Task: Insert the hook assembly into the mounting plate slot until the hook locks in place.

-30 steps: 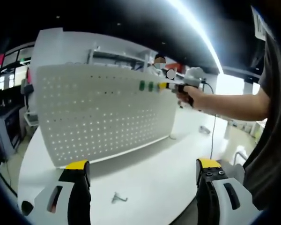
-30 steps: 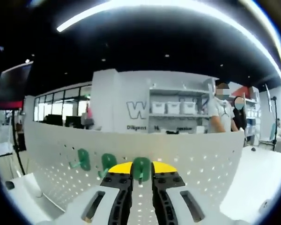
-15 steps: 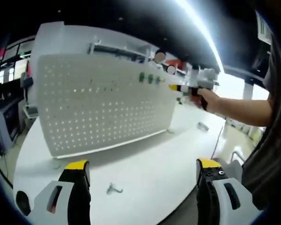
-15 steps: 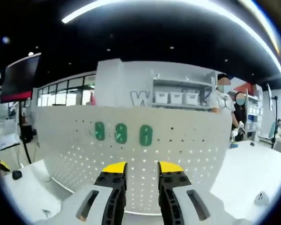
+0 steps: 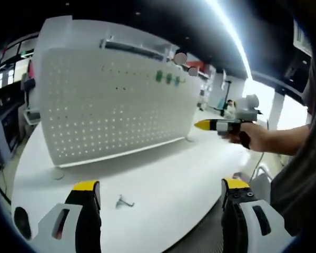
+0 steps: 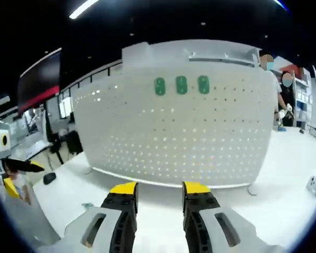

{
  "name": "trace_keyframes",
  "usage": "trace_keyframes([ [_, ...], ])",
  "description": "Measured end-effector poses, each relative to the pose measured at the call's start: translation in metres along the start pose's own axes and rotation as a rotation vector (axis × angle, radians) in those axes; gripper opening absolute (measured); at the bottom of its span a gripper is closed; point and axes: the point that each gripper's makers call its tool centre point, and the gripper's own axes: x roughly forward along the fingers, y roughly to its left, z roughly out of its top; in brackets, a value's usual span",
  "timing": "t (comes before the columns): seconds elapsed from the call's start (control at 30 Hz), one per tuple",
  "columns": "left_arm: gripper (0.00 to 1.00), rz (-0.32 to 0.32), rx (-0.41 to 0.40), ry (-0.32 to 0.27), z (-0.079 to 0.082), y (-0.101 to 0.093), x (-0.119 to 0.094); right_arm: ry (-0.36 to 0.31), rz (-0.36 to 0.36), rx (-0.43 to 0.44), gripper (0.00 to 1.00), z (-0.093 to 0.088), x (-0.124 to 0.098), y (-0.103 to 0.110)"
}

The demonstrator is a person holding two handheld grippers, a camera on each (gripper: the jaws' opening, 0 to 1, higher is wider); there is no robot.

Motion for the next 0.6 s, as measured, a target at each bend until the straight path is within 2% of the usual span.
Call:
trace_keyframes([
  [0.13,0.9,0.026,-0.041,0.011,-0.005,0.007,-0.003,0.05,0.05,0.024,0.4,-0.02,-0.001,0.024],
  [0.2,0.92,0.029,-0.083,-0.009,-0.004,0.009,-0.005,0.076,0.083,0.025,0.41,-0.03,-0.002,0.038],
  [0.27,0.92,0.031,-0.084,-0.005,-0.006,0.01,-0.006,0.098,0.112,0.019,0.43,-0.038,-0.004,0.051],
  [0.4,0.92,0.043,-0.091,0.027,-0.015,0.012,-0.009,0.137,0.181,0.029,0.46,-0.051,-0.011,0.078],
  [0.5,0.95,0.048,-0.114,0.036,-0.02,0.015,-0.01,0.163,0.217,0.018,0.48,-0.058,-0.017,0.092],
  [0.6,0.94,0.056,-0.121,0.057,-0.026,0.018,-0.011,0.178,0.248,0.044,0.48,-0.061,-0.024,0.103],
])
